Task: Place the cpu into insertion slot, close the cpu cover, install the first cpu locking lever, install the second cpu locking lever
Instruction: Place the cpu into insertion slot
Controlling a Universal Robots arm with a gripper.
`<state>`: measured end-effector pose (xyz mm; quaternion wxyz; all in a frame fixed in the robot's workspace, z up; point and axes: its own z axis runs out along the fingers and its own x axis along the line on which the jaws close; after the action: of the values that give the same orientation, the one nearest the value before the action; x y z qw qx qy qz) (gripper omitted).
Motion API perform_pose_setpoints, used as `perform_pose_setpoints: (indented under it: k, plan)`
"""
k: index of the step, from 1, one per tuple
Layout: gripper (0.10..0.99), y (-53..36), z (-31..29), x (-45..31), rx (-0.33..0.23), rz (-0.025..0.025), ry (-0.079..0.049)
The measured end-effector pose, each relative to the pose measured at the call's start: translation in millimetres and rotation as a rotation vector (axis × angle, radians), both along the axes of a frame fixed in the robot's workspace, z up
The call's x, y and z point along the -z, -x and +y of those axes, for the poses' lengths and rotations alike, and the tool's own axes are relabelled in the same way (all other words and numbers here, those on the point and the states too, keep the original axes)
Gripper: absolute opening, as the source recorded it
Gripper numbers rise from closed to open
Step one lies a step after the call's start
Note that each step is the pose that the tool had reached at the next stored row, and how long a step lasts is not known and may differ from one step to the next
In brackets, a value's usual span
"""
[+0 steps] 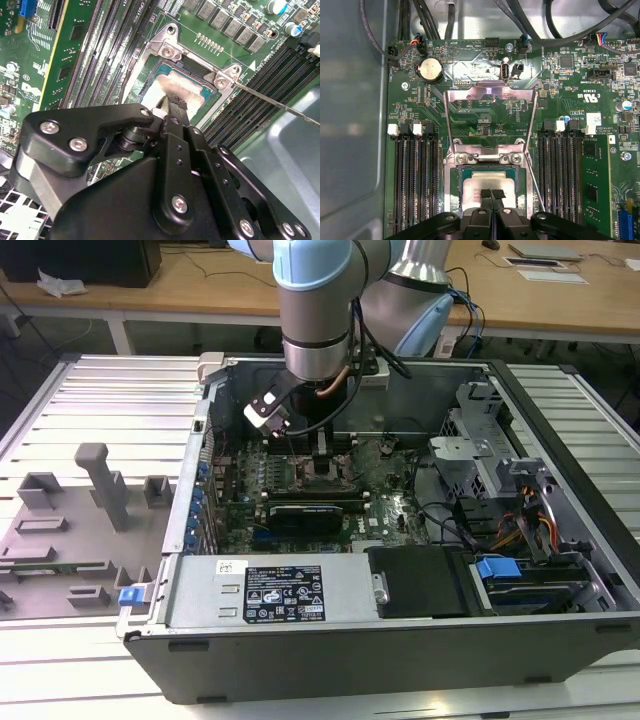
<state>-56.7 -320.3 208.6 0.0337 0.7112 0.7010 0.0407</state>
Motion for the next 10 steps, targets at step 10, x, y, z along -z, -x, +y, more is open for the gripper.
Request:
perform_pose_setpoints:
  k: [10]
  plan:
    - [0.106,0.0,0.0,-15.7,0.0,0.0,0.0]
